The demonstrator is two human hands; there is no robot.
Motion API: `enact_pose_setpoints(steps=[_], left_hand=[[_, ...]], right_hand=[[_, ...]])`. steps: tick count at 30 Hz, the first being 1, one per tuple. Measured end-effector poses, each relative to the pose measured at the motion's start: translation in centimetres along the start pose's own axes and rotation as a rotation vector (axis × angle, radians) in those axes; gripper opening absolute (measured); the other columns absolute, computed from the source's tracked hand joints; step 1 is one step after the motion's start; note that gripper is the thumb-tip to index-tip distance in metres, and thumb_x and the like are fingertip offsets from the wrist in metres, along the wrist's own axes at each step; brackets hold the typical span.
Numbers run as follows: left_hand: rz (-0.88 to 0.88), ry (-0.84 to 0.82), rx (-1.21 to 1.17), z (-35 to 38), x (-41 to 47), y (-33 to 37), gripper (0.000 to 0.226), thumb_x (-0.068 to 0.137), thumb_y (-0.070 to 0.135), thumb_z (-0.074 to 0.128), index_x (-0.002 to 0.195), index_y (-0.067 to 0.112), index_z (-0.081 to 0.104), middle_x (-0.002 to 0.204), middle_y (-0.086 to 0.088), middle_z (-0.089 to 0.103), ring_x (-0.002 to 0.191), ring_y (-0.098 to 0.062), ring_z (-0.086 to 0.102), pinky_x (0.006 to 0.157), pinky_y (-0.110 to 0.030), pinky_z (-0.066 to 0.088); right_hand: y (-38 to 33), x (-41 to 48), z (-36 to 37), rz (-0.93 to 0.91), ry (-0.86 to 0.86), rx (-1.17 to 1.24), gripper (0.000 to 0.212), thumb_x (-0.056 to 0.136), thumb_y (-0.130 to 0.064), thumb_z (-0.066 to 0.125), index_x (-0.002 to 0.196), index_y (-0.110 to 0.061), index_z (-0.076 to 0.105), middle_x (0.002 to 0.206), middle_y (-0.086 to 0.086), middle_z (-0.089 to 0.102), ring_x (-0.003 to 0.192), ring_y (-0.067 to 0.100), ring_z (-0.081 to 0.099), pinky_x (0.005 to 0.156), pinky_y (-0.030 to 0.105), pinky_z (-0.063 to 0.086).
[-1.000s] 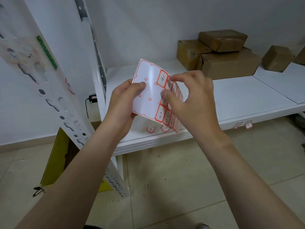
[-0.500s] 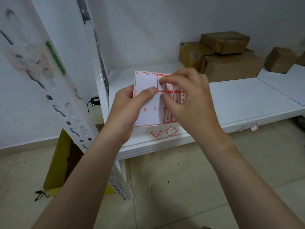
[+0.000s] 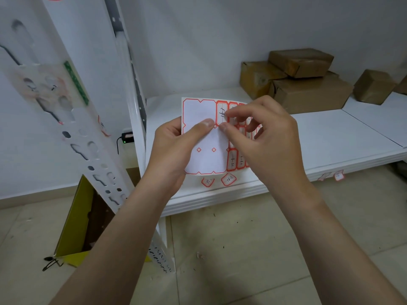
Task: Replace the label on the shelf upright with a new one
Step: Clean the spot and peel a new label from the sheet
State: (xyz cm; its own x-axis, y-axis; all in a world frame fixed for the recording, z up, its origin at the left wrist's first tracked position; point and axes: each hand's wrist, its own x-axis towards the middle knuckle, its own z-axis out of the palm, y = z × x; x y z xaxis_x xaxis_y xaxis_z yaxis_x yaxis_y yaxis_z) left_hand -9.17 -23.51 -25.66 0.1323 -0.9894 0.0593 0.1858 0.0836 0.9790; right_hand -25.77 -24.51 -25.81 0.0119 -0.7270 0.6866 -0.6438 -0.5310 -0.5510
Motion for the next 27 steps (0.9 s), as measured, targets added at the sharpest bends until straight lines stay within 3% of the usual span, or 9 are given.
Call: enact_pose_setpoints(steps=[4,8,13,19,27], left_hand=[[-0.001,-0.004,-0.025,-0.03,0.09,-0.06,0.014,0.096,0.015,0.074,0.109,0.016,0.078,0.108,-0.008,0.083,0.098,-0.032,0.079,0.097,-0.058,0.061],[0.009,-0.050,-0.036,-0.10,0.15,-0.06,0.013,0.096,0.014,0.073,0.105,0.020,0.079,0.109,-0.007,0.082,0.098,-0.030,0.079,0.097,-0.056,0.062],[0.054,-0.104,-0.025,-0.19,0.44,-0.51,0.040,0.082,0.016,0.079,0.121,0.014,0.074,0.116,-0.011,0.080,0.103,-0.031,0.076,0.096,-0.051,0.062],[0.026,-0.124,-0.127,0.02,0.41,-0.67,0.019,0.095,-0.001,0.068,0.103,0.014,0.077,0.101,-0.008,0.082,0.090,-0.023,0.078,0.084,-0.038,0.067],[0.008,-0.129,-0.145,0.30,0.30,-0.54,0.015,0.096,0.006,0.068,0.105,0.016,0.077,0.106,-0.008,0.081,0.095,-0.023,0.078,0.092,-0.044,0.064]], right_hand=[[-0.08,-0.15,0.07,-0.010,-0.018,0.007,0.018,0.091,-0.035,0.081,0.104,-0.022,0.079,0.102,-0.005,0.068,0.081,0.003,0.059,0.071,0.014,0.047],[-0.01,-0.13,0.02,0.003,-0.022,0.032,0.020,0.091,-0.034,0.082,0.106,-0.022,0.080,0.104,-0.003,0.069,0.082,0.008,0.062,0.069,0.014,0.046],[0.07,-0.06,-0.07,0.011,-0.011,0.053,0.017,0.091,-0.029,0.082,0.107,-0.023,0.080,0.103,-0.005,0.069,0.077,0.008,0.061,0.064,0.009,0.045],[-0.01,-0.11,-0.16,-0.010,0.002,0.060,0.015,0.090,-0.027,0.082,0.103,-0.021,0.081,0.099,-0.004,0.068,0.072,0.007,0.062,0.063,0.005,0.042],[0.08,-0.17,-0.40,-0.005,0.025,0.072,0.012,0.090,-0.029,0.083,0.100,-0.022,0.082,0.098,-0.004,0.069,0.075,0.003,0.061,0.065,0.006,0.042]])
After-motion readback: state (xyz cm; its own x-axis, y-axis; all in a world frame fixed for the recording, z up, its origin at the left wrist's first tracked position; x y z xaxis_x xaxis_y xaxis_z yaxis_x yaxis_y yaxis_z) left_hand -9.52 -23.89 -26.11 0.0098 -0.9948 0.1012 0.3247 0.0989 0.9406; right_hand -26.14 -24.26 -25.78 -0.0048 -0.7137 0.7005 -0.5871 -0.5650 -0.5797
